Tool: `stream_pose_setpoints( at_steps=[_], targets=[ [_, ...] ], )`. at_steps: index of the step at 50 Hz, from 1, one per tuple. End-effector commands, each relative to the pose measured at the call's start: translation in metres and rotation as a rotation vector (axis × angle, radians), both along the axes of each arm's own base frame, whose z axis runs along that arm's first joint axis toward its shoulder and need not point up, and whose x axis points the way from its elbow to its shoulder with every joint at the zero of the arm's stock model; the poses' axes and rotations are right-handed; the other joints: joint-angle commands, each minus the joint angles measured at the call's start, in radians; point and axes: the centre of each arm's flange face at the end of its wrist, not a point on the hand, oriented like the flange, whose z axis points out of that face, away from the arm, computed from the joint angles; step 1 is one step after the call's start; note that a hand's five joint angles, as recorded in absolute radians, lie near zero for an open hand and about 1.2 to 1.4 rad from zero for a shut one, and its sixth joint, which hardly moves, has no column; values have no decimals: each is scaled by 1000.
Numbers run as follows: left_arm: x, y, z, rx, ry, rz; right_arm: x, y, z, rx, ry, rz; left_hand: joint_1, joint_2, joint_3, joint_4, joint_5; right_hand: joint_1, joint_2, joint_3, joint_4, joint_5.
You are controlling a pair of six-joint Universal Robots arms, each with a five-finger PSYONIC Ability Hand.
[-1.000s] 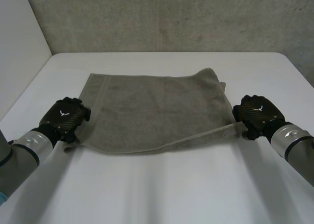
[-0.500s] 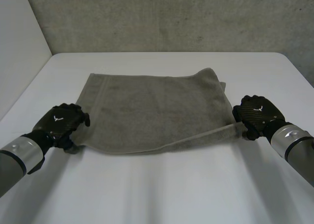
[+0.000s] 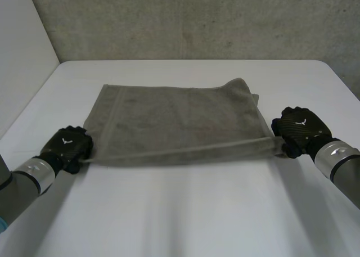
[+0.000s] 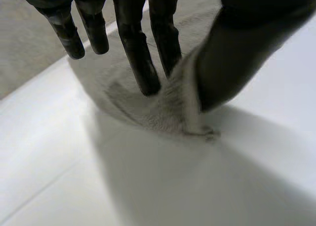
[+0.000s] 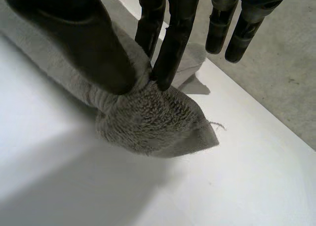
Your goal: Fold the towel.
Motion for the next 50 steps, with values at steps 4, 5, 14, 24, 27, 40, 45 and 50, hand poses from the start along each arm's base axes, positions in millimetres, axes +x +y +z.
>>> stream_pose_setpoints(
  at_steps=[4,5,14,24,27,40,45,50],
  targets=[
    [4,-2,34,-95,46,50,-5,-4,3,-6,9,-6,305,295,-45,-56,309,201,208,-33,-53,220],
    [4,-2,34,-95,47,50,-5,-4,4,-11,16,0,305,295,-45,-56,309,201,208,-33,-53,220],
    [4,10,68,-175,80,54,-6,9,25,-1,8,27,305,295,-45,-56,309,201,208,-33,-53,220],
    [19,9,84,-206,84,87,-6,12,9,76,-8,67,305,295,-45,-56,309,-56,-50,-33,-53,-37],
    [18,10,80,-188,90,77,-6,9,-7,103,-5,66,305,295,-45,-56,309,-65,-58,-33,-53,-46],
    [20,7,70,-132,136,94,-7,6,-17,134,-14,53,305,295,-45,-56,309,-205,-199,-33,-53,-186],
    [23,6,70,-129,146,107,-8,8,-22,161,-15,51,305,295,-45,-56,309,-270,-264,-33,-53,-251],
    [24,5,71,-131,147,107,-8,8,-25,174,-15,50,305,295,-45,-56,309,-247,-240,-33,-53,-228]
  ],
)
